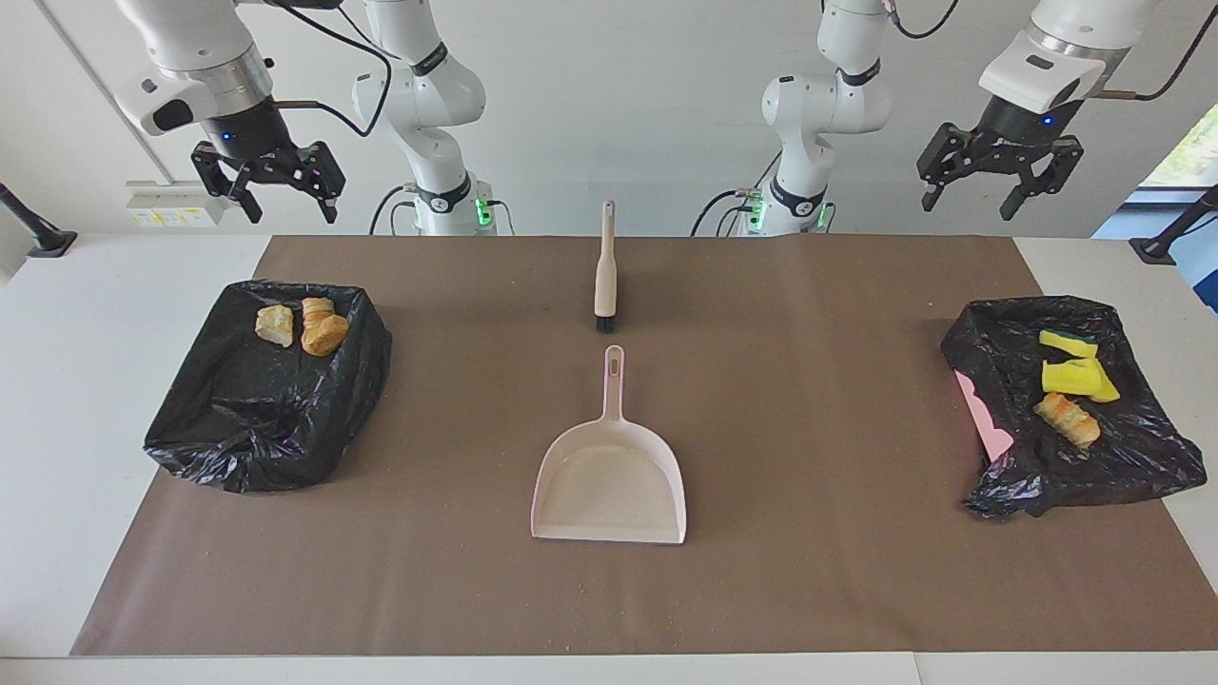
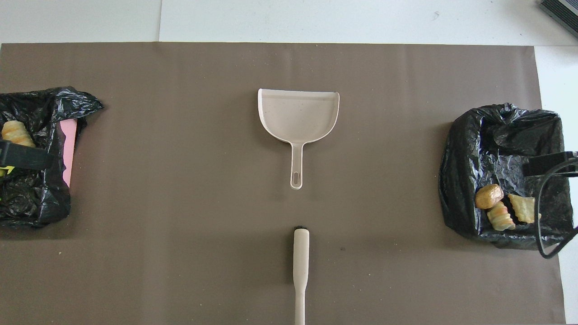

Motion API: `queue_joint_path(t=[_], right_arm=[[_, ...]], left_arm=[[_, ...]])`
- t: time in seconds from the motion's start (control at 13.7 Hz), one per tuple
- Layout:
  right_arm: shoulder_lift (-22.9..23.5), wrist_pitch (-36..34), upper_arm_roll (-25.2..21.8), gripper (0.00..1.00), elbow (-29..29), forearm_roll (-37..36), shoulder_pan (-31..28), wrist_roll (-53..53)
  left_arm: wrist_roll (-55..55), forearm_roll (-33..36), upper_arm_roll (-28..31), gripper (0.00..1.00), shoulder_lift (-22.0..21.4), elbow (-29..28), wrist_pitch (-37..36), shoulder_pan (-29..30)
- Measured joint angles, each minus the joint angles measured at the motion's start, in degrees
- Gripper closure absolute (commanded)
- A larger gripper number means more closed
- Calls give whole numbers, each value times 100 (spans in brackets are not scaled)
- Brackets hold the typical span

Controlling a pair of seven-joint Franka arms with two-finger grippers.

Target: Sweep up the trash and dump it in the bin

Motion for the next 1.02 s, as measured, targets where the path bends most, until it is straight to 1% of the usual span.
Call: queue_joint_path(t=[0.37, 1.02], right_arm=[[0, 2, 0, 0, 0, 0, 0, 0], [0, 7, 0, 0, 0, 0, 0, 0]], left_arm=[[0, 0, 0, 0, -9, -26, -167, 0], [-5, 83, 2, 0, -46, -122, -211, 0]])
